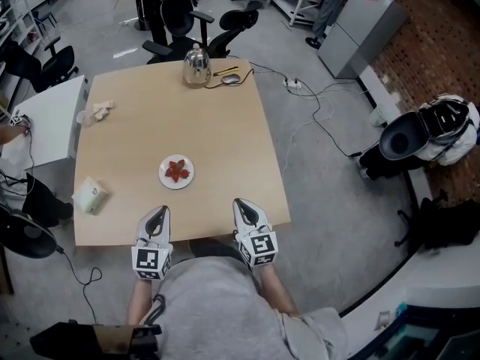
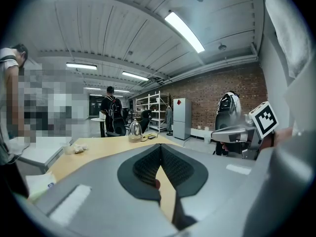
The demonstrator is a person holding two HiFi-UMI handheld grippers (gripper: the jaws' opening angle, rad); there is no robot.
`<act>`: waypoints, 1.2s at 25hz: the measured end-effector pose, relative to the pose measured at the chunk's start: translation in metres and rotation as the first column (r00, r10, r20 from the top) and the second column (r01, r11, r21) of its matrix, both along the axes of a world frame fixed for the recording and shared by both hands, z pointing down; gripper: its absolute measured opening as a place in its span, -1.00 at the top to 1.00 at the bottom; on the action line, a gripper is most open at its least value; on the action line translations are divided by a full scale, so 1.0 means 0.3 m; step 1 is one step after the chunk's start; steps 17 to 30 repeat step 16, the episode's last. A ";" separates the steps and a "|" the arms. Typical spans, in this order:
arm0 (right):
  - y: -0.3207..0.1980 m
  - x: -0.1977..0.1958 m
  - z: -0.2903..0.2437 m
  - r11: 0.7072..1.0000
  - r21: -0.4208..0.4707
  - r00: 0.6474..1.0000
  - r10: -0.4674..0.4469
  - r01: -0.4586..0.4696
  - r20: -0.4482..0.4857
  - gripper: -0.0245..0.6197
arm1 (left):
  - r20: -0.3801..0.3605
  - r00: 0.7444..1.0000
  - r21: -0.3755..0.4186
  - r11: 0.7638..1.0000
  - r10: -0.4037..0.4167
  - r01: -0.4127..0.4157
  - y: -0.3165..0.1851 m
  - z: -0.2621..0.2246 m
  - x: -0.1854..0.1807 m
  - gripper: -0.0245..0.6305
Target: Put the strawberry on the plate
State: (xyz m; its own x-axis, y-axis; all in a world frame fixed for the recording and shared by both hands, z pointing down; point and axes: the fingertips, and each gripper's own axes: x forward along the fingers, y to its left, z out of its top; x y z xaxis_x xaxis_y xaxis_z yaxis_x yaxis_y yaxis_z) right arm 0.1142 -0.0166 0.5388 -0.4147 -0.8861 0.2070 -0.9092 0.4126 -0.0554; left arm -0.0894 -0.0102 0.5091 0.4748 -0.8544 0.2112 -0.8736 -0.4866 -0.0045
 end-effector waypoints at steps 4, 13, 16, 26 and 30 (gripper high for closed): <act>-0.002 -0.001 0.009 1.000 -0.003 1.000 0.000 0.000 0.001 0.90 | 0.003 1.000 -0.002 1.000 -0.002 0.002 -0.002 0.007 -0.005 0.86; 0.008 0.007 0.013 1.000 -0.010 1.000 -0.009 0.009 0.004 0.90 | 0.010 1.000 -0.007 1.000 -0.006 0.006 0.012 0.005 0.009 0.86; 0.007 0.015 0.021 1.000 -0.013 1.000 -0.008 0.008 0.003 0.90 | 0.009 1.000 -0.008 1.000 -0.004 0.004 0.010 0.009 0.018 0.86; 0.007 0.015 0.021 1.000 -0.013 1.000 -0.008 0.008 0.003 0.90 | 0.009 1.000 -0.008 1.000 -0.004 0.004 0.010 0.009 0.018 0.86; 0.007 0.015 0.021 1.000 -0.013 1.000 -0.008 0.008 0.003 0.90 | 0.009 1.000 -0.008 1.000 -0.004 0.004 0.010 0.009 0.018 0.86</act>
